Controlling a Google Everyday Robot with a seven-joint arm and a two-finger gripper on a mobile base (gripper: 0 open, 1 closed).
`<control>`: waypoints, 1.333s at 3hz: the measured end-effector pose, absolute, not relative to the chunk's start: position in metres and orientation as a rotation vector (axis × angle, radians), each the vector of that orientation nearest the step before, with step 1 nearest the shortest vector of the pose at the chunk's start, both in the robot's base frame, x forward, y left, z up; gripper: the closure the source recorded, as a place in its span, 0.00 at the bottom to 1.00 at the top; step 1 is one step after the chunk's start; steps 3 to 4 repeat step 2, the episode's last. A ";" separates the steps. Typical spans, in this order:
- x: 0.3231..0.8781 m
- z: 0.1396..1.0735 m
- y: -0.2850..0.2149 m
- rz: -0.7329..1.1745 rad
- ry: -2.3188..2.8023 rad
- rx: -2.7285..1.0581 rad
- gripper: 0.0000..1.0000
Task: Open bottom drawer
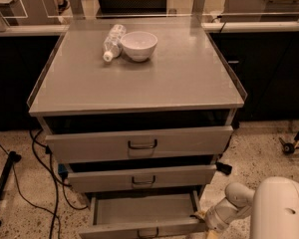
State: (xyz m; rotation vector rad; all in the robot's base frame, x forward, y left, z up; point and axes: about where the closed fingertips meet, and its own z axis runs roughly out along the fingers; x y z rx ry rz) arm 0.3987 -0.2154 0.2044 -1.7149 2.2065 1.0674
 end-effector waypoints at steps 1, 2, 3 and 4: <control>0.372 0.218 -0.222 1.188 2.256 -1.718 0.00; 0.368 0.219 -0.222 1.207 2.257 -1.720 0.00; 0.368 0.219 -0.222 1.207 2.257 -1.720 0.00; 0.368 0.219 -0.222 1.207 2.257 -1.720 0.00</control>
Offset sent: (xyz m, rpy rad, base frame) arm -0.0264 -0.0063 0.0130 0.0009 0.1021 0.0169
